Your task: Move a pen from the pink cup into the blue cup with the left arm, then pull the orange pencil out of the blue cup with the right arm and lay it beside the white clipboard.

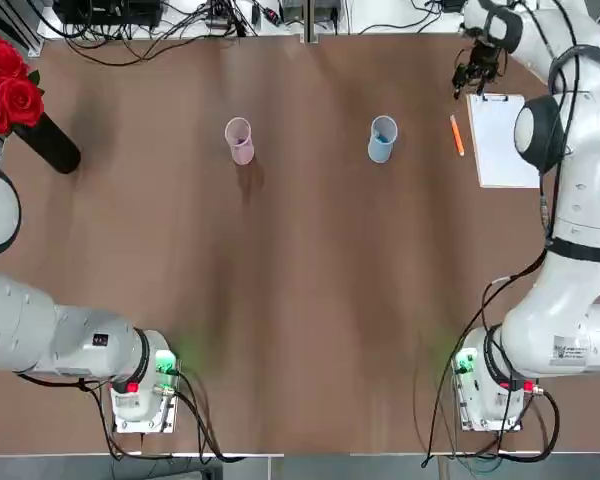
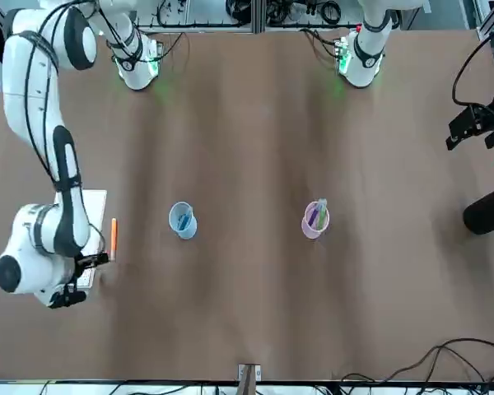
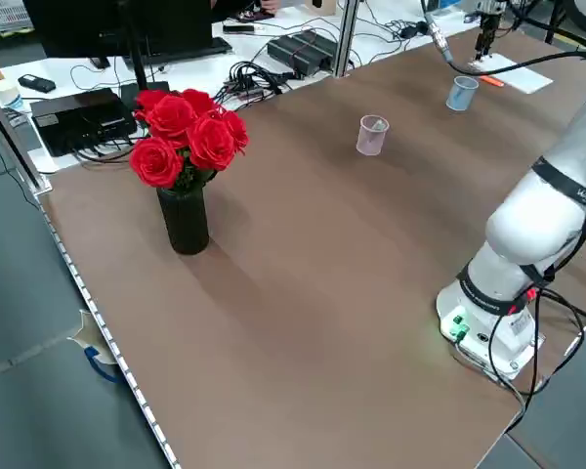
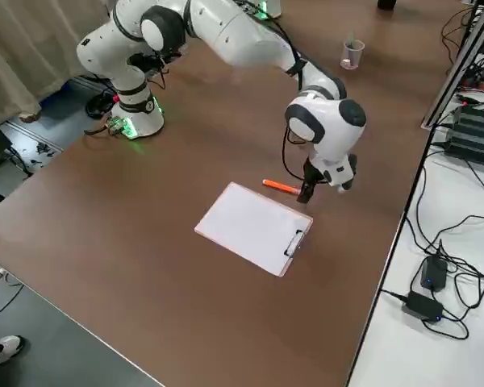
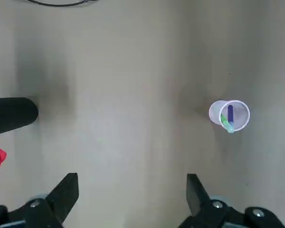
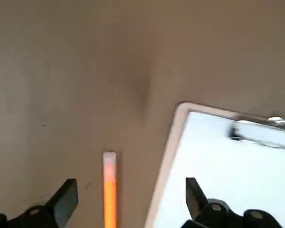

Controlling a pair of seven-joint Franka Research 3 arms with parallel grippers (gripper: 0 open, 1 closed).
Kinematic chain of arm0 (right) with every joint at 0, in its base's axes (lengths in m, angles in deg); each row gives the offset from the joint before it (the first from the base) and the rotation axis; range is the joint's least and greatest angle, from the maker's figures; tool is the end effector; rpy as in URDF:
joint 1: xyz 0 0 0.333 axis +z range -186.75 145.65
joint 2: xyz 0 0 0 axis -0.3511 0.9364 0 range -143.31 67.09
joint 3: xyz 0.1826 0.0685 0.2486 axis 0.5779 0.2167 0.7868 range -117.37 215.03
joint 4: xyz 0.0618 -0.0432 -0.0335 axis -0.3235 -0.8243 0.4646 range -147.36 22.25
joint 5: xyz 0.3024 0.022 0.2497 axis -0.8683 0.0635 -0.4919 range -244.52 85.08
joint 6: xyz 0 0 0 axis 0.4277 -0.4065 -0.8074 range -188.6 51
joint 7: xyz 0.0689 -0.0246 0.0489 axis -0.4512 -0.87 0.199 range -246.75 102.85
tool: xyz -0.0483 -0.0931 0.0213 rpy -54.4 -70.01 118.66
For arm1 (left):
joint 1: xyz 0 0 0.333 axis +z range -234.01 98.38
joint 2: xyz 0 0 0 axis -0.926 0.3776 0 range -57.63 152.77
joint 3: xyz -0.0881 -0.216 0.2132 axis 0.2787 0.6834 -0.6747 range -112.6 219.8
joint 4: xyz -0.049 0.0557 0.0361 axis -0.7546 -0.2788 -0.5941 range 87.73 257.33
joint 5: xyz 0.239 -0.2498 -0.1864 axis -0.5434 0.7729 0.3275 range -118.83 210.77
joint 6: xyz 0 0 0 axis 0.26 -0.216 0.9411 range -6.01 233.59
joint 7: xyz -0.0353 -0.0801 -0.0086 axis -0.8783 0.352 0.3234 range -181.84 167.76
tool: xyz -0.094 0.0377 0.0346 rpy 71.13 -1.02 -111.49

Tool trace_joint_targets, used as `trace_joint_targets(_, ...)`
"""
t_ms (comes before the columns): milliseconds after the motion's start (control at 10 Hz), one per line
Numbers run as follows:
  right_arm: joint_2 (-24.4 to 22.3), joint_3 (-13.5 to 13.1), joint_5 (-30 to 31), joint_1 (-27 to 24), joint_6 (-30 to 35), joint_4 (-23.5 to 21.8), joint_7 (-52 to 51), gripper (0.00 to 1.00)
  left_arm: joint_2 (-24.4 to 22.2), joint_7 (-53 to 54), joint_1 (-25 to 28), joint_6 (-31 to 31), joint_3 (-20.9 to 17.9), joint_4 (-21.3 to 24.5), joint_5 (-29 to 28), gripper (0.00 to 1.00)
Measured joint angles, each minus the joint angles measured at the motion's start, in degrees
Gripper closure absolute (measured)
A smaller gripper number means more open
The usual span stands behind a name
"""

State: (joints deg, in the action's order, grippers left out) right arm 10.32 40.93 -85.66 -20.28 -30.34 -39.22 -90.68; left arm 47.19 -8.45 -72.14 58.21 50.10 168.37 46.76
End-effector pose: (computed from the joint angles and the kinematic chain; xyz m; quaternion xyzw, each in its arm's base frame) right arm 0.7372 -0.0634 0.2654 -0.9918 -0.0960 0.0830 0.0143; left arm 0.5518 -0.0093 0.6491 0.9997 0.0049 0.0213 0.0075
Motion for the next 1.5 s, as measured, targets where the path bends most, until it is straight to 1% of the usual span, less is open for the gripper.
trace_joint_targets(200, -6.4, -1.76, 0.0, -0.08, 0.96, 0.24, 0.13, 0.0, 0.01, 0.0, 0.0, 0.0, 0.01, -0.04, 0.0, 0.0)
trace_joint_targets(400, -12.1, -3.27, -0.01, -0.23, 2.81, 0.16, 4.7, 0.0, 0.02, 0.0, 0.01, 0.0, 0.01, -0.11, 0.0, 0.0)
trace_joint_targets(500, -15.09, -3.45, -0.01, -0.3, 4.96, -0.15, 7.57, 0.0, 0.02, 0.0, 0.01, 0.0, 0.0, -0.18, 0.0, 0.0)
trace_joint_targets(600, -18.13, -3.44, -0.01, -0.27, 5.83, -1.23, 9.99, 0.0, 0.01, 0.0, 0.01, 0.0, -0.02, -0.26, 0.0, 0.0)
trace_joint_targets(700, -21.67, -3.37, -0.01, -0.27, 5.98, -3.68, 12.18, 0.0, 0.01, 0.0, 0.01, 0.0, -0.03, -0.3, 0.0, 0.0)
trace_joint_targets(800, -25.76, -3.08, -0.01, -0.27, 6.05, -7.09, 14.31, 0.0, 0.01, 0.0, 0.02, 0.0, -0.04, -0.33, 0.0, 0.0)
trace_joint_targets(1000, -33.79, -1.23, -0.01, -0.29, 6.21, -13.78, 17.33, 0.0, 0.01, 0.0, 0.03, 0.0, -0.08, -0.35, 0.0, 0.0)
trace_joint_targets(1200, -41.3, 1.8, 0.59, -0.43, 6.35, -20.06, 20.61, 0.0, 0.01, 0.0, 0.03, 0.0, -0.09, -0.36, 0.0, 0.0)
trace_joint_targets(1300, -44.81, 3.68, 0.84, -0.56, 6.38, -23.0, 22.45, 0.0, 0.01, 0.0, 0.03, 0.0, -0.1, -0.36, 0.0, 0.0)
trace_joint_targets(1500, -50.14, 8.63, 4.52, -1.04, 6.53, -27.43, 26.1, 0.0, 0.01, 0.0, 0.04, 0.0, -0.13, -0.37, 0.0, 0.0)
